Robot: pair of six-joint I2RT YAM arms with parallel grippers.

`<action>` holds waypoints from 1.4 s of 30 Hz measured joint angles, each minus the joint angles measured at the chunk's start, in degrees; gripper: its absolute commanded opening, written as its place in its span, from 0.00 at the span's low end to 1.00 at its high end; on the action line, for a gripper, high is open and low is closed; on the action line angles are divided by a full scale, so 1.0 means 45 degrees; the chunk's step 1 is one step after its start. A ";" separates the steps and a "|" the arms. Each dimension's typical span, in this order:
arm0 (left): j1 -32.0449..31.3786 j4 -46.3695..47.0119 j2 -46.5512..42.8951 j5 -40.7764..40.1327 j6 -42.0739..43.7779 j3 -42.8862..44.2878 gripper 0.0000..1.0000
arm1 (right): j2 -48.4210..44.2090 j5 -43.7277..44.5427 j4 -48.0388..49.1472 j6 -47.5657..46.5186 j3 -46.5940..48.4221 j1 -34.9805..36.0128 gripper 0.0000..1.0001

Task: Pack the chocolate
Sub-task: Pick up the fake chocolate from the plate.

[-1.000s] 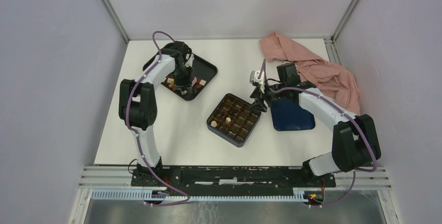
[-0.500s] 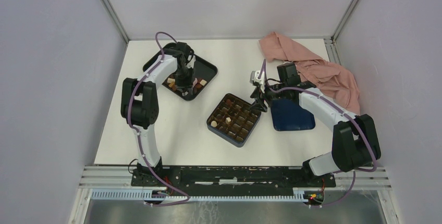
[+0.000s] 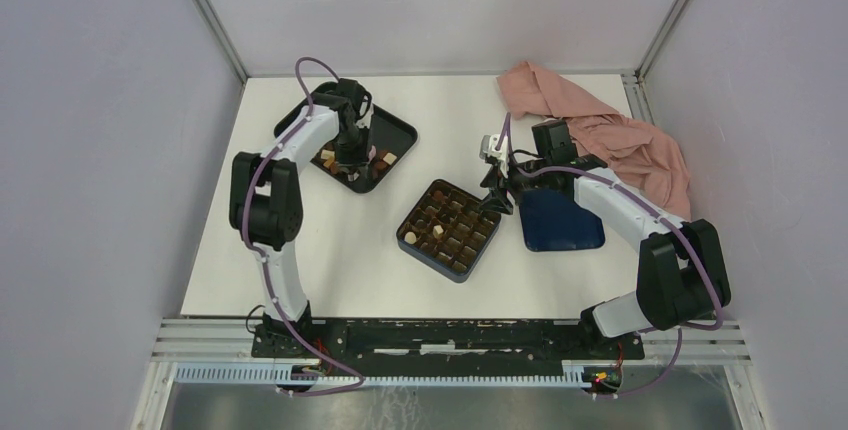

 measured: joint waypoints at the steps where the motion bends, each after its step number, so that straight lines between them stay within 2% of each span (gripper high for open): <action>1: -0.0005 0.0126 -0.0141 -0.0044 -0.0005 -0.0078 0.02 | 0.0000 0.0000 0.0000 -0.0005 0.0000 -0.0015 0.62; 12: 0.0034 0.1054 -0.2288 -0.0049 -0.0015 -0.1418 0.02 | 0.0000 -0.0019 0.0000 0.0000 0.0000 -0.0063 0.64; 17: 0.0078 0.1593 -0.3279 0.0748 -0.0029 -0.2375 0.02 | 0.0010 -0.0053 0.0019 0.0019 0.0000 -0.0073 0.67; 22: 0.0078 0.2220 -0.5338 0.1836 -0.0228 -0.3954 0.02 | 0.0170 0.0461 0.0559 0.0418 -0.0039 -0.0068 0.68; 26: 0.0078 0.2861 -0.7053 0.2701 -0.0568 -0.5285 0.02 | 0.0330 0.1292 0.1122 0.0889 -0.0121 -0.0058 0.66; 33: -0.0029 0.3876 -0.8786 0.4216 -0.1214 -0.7286 0.02 | 0.1350 0.2346 0.1355 0.1175 -0.0117 0.0233 0.64; 38: -0.0840 0.4653 -0.9933 0.4920 -0.2001 -0.8510 0.02 | 0.2045 0.3045 0.1350 0.1239 -0.0117 0.0617 0.61; 42: -0.1778 0.5387 -1.0584 0.5129 -0.2701 -0.9180 0.02 | 0.2341 0.3521 0.1350 0.1297 -0.0117 0.0719 0.54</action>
